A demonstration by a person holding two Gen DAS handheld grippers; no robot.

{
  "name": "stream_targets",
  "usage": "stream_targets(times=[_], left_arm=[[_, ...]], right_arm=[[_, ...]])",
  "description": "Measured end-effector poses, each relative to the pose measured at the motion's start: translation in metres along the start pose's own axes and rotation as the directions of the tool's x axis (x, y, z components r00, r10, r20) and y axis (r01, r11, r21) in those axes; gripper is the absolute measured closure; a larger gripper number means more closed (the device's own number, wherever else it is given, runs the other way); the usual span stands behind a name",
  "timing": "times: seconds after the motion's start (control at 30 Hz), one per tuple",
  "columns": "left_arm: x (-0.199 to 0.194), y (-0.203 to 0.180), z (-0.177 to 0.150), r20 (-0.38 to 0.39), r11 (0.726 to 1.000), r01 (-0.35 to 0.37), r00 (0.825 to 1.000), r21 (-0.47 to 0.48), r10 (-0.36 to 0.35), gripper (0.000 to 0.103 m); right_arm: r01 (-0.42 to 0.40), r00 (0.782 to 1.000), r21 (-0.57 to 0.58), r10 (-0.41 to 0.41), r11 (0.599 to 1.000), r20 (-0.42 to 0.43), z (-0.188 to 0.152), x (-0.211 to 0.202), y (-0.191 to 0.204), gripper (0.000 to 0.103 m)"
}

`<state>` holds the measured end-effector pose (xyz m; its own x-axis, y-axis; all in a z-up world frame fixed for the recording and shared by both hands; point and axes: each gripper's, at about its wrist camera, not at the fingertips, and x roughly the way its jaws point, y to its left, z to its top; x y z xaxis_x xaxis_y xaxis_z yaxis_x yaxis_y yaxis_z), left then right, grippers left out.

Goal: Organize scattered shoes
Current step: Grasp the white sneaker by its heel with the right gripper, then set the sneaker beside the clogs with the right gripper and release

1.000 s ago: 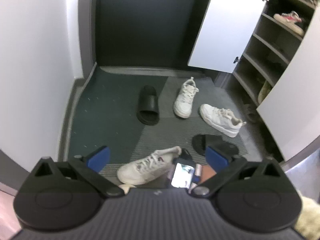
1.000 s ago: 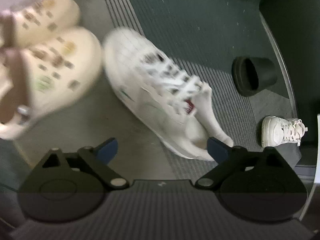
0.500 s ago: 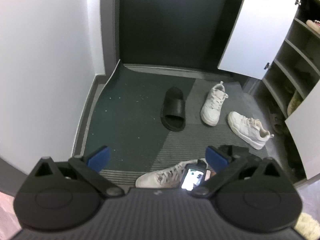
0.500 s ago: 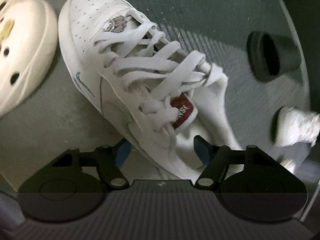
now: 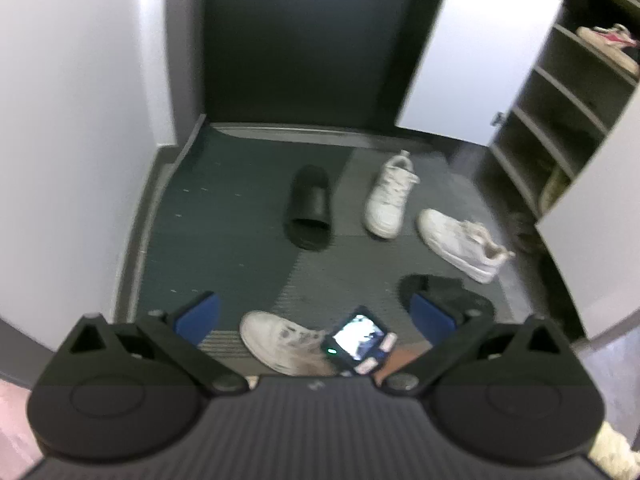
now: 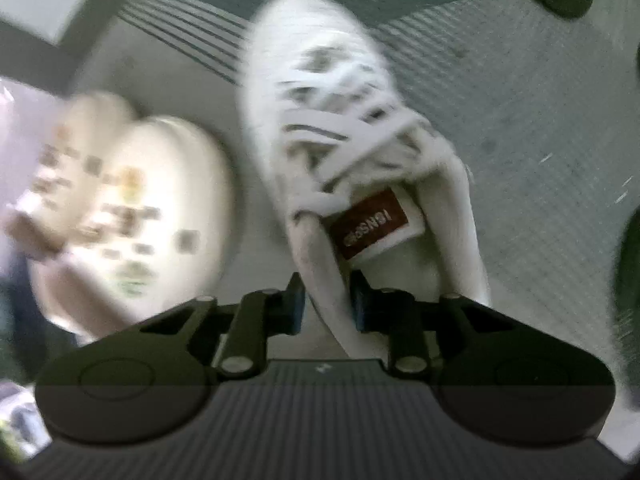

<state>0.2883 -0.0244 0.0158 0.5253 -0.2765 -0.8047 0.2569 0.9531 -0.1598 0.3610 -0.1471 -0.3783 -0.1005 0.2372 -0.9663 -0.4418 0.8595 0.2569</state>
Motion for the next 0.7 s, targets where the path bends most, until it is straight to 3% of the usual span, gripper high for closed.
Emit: stream_targets(times=[0.13, 0.27, 0.5, 0.7], left_arm=[[-0.005, -0.018, -0.006, -0.01, 0.999, 0.051, 0.999, 0.016, -0.051, 0.0], [-0.003, -0.026, -0.009, -0.016, 0.999, 0.046, 0.999, 0.022, -0.046, 0.0], [0.002, -0.028, -0.01, -0.042, 0.999, 0.047, 0.998, 0.006, -0.047, 0.0], [-0.003, -0.026, -0.012, -0.033, 0.998, 0.057, 0.998, 0.015, -0.057, 0.0]], right_arm=[[-0.011, 0.996, -0.054, 0.015, 0.998, 0.085, -0.014, -0.017, 0.013, 0.079], [-0.016, 0.994, -0.026, 0.019, 1.0, 0.109, -0.017, -0.014, 0.009, 0.074], [0.106, 0.994, -0.045, -0.106, 0.993, 0.01, 0.001, 0.029, 0.014, 0.075], [0.142, 0.99, 0.035, -0.142, 0.989, -0.015, 0.01, 0.025, 0.02, 0.082]])
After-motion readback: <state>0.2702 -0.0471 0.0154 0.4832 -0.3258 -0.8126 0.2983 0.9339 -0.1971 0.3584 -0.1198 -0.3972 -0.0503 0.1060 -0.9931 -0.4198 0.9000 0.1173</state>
